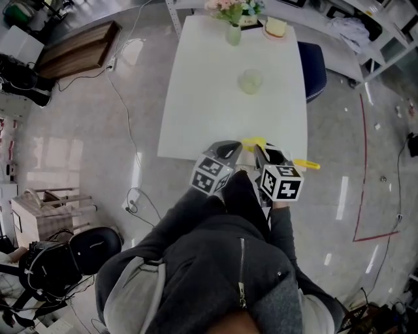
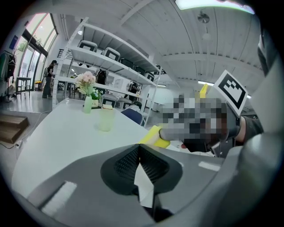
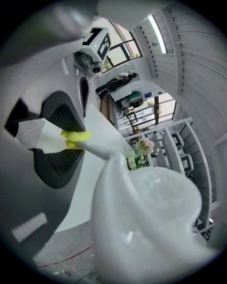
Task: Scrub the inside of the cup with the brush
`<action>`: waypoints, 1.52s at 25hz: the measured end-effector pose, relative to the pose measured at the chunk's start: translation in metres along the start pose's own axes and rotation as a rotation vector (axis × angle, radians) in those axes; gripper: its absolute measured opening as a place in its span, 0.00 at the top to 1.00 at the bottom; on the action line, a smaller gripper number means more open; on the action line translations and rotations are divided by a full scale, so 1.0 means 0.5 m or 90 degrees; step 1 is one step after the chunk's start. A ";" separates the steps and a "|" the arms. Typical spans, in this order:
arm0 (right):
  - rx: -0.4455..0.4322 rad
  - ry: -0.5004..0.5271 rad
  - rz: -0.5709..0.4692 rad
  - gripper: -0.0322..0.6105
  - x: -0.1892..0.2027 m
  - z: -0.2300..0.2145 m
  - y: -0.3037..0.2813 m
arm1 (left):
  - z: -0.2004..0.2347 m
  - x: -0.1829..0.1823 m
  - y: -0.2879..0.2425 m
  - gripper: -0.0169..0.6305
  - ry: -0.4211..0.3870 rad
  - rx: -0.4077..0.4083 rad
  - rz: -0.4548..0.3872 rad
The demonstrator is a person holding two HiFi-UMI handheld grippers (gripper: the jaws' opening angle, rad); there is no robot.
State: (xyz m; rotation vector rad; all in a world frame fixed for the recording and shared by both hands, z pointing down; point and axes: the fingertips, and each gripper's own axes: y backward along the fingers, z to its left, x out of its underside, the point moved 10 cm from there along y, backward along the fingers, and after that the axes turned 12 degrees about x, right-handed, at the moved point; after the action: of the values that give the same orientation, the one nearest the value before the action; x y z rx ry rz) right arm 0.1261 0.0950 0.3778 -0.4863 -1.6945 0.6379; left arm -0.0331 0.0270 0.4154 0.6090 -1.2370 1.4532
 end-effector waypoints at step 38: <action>-0.062 0.057 -0.005 0.75 -0.234 -0.248 -0.211 | 0.183 -0.184 -0.187 0.96 -0.030 -0.119 -0.059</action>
State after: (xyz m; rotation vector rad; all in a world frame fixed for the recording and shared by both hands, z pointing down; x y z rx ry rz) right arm 0.2743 -0.0402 0.3771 -0.5696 -1.6469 0.5227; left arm 0.0572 -0.1041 0.3988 0.5674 -1.3464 1.2369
